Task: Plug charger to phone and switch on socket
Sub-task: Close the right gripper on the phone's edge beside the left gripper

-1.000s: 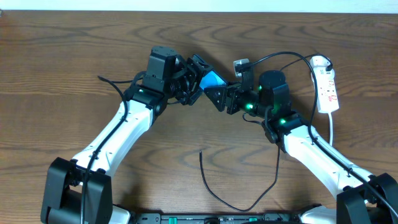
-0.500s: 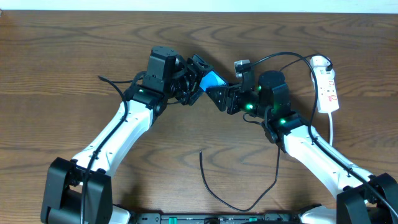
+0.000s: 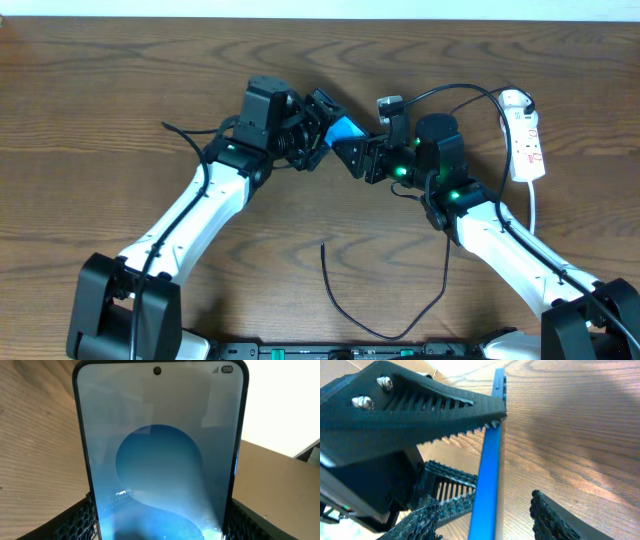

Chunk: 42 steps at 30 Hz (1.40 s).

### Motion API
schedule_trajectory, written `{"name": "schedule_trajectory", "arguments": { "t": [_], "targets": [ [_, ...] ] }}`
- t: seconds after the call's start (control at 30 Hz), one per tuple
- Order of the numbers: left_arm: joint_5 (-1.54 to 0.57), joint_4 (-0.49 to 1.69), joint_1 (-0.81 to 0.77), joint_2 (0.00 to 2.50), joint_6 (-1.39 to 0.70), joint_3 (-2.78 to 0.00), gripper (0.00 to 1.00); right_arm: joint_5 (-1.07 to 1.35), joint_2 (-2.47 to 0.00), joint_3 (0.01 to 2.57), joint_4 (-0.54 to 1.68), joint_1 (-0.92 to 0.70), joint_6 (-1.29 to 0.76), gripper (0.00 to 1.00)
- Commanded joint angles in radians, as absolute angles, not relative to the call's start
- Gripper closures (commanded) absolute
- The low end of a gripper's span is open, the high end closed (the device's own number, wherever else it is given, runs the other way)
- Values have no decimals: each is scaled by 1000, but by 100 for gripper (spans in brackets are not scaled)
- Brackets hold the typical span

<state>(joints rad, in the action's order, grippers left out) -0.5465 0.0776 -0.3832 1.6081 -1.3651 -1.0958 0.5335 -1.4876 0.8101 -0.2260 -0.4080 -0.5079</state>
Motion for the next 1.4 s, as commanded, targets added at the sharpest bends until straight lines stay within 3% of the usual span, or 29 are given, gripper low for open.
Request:
{"name": "schedule_trajectory", "arguments": {
  "t": [0.0, 0.3, 0.43, 0.67, 0.9, 1.13, 1.33, 1.37],
  "targets": [
    [-545, 65, -390, 1582, -1371, -1103, 93, 525, -1488, 829, -224, -414, -504, 44],
    [-545, 65, -390, 1582, -1371, -1103, 93, 525, -1488, 829, -224, -414, -504, 54],
    [-545, 65, -390, 1582, -1371, -1103, 93, 525, -1488, 829, -224, -414, -504, 64],
    [-544, 65, -390, 1582, -1371, -1103, 93, 525, -1488, 829, -225, -414, -504, 68],
    [-537, 65, -390, 1582, -1371, -1103, 93, 525, -1488, 829, -224, -414, -504, 90],
    [-537, 65, -390, 1582, -1371, -1103, 93, 525, -1488, 829, -224, -414, -505, 98],
    [-537, 65, -390, 1582, -1371, -1103, 92, 525, -1488, 829, -224, -414, -504, 99],
    [-537, 65, -390, 1582, -1370, -1103, 83, 525, -1488, 829, -224, -414, -504, 99]
  ]
}}
